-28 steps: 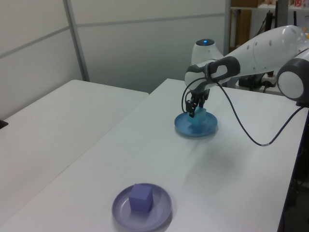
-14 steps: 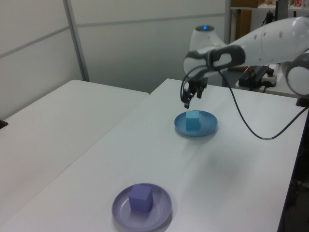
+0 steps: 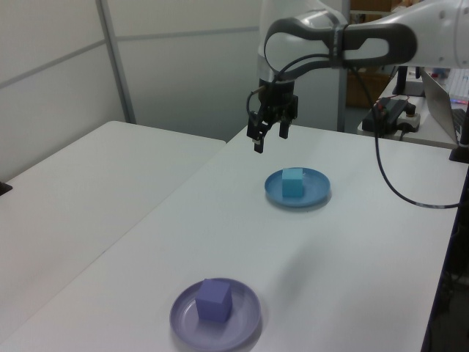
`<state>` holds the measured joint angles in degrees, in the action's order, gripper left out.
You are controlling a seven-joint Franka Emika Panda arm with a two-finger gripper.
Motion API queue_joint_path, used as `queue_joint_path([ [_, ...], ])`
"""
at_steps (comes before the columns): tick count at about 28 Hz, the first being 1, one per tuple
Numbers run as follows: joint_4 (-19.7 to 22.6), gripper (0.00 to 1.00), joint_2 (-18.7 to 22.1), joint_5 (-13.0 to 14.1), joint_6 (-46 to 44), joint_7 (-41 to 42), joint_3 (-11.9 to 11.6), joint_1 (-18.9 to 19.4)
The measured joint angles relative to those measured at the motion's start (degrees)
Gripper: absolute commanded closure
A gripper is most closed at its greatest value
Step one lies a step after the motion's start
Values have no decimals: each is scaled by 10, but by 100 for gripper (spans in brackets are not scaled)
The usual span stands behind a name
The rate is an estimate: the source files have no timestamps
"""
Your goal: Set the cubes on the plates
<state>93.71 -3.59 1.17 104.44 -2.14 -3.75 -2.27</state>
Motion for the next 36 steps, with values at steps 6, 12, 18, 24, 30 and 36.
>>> queue_joint_path([
  [6, 5, 0, 24, -6, -61, -19, 49, 0],
  [12, 22, 0, 32, -14, -66, -29, 79, 1],
  [18, 34, 0, 30, -14, -64, -29, 80, 1],
  [24, 34, 0, 29, -14, -64, -29, 81, 1],
  [30, 34, 0, 29, -14, -64, -29, 81, 1],
  [36, 29, 0, 29, -15, -64, -28, 81, 1],
])
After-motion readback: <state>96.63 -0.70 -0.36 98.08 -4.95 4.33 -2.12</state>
